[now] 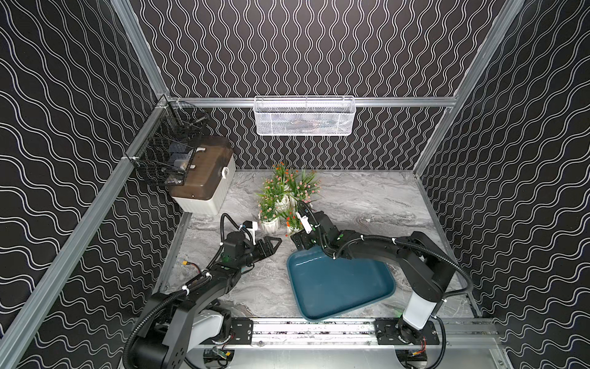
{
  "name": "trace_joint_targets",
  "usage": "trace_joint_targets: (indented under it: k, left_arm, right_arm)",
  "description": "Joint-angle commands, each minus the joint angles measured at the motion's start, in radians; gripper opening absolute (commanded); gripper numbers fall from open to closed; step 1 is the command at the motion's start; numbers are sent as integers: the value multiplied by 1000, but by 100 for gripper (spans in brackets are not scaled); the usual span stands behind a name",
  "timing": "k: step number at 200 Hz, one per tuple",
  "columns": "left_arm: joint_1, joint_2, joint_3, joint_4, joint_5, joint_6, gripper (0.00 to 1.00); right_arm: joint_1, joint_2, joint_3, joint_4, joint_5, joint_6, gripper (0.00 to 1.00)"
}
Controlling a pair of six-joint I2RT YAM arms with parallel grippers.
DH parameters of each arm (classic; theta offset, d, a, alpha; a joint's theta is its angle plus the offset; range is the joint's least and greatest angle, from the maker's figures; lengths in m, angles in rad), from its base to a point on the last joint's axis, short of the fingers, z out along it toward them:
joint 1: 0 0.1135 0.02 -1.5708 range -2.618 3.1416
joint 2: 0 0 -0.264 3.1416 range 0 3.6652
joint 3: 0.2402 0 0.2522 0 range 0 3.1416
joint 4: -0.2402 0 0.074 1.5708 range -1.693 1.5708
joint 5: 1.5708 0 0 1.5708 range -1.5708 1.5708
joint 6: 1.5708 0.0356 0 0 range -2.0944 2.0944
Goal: Put the potted gypsophila into the storage box
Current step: Pick up the baby's breath potted plant from the center of the board.
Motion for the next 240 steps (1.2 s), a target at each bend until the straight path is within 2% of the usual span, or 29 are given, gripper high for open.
trace_joint_targets:
  k: [1, 44, 110, 187, 240]
  left_arm:
    - [2, 16, -18, 78, 22, 9, 73]
    - [6, 56, -48, 162, 40, -2, 73]
    - [10, 46, -35, 140, 52, 5, 73]
    - [12, 43, -31, 127, 57, 12, 73]
    - [14, 44, -29, 125, 57, 15, 73]
  right_arm:
    - [2, 20, 15, 60, 30, 24, 97]
    - [5, 37, 27, 97, 27, 6, 97]
    - [7, 84, 61, 116, 33, -11, 96]
    - [7, 82, 30, 138, 34, -37, 81]
    - [7, 24, -12, 240, 30, -81, 70]
